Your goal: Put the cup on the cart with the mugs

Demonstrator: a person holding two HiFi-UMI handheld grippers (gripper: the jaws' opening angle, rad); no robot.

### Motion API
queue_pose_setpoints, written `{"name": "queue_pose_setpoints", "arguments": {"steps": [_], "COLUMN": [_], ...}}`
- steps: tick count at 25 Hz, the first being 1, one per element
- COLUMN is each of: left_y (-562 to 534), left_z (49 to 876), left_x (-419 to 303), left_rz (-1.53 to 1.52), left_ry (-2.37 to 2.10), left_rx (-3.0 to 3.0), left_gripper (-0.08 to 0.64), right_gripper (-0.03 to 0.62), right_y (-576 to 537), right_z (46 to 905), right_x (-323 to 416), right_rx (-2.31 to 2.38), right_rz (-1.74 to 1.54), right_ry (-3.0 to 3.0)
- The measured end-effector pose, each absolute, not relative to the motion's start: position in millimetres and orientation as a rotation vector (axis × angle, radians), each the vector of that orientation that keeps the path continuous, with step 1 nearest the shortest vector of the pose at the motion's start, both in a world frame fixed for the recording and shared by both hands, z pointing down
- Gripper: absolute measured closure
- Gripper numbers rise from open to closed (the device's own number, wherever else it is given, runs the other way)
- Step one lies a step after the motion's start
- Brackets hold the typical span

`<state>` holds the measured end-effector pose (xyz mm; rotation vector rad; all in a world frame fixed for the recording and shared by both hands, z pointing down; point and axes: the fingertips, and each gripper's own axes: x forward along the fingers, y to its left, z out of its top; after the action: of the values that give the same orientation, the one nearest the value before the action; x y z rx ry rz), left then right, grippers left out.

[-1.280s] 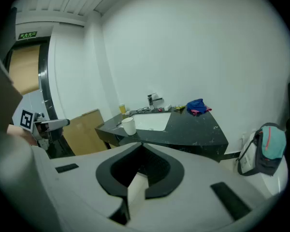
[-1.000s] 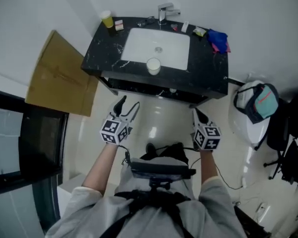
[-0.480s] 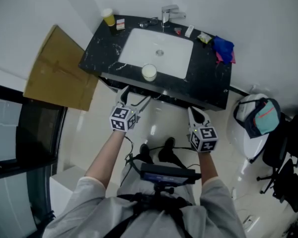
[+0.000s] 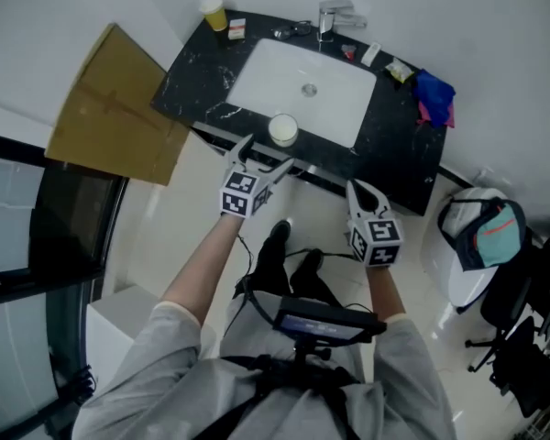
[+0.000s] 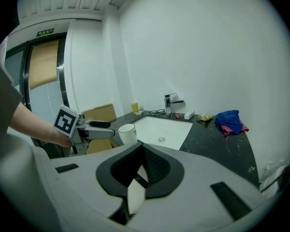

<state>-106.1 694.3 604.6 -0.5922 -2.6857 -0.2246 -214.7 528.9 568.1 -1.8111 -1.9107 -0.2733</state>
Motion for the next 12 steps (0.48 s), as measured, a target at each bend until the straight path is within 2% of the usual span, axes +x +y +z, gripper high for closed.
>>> {"name": "queue_pose_setpoints", "arguments": {"steps": [5,12], "left_y": [707.6,727.8], "left_z": [622.4,644.7], "left_x": [-121.0,-143.4], "left_rz": [-0.254,-0.263], "left_ry": [-2.654,-2.652], "left_rx": [-0.558,-0.538], "left_gripper": [0.094,0.094], "right_gripper": [0.584,0.584], "right_y": [563.0,621.0], "right_z": [580.5,613.7], "right_x": [-228.5,-241.4], "right_rx": [-1.739,-1.723], "right_rz": [-0.222,-0.313], "right_ry": [-1.939,-1.938]}}
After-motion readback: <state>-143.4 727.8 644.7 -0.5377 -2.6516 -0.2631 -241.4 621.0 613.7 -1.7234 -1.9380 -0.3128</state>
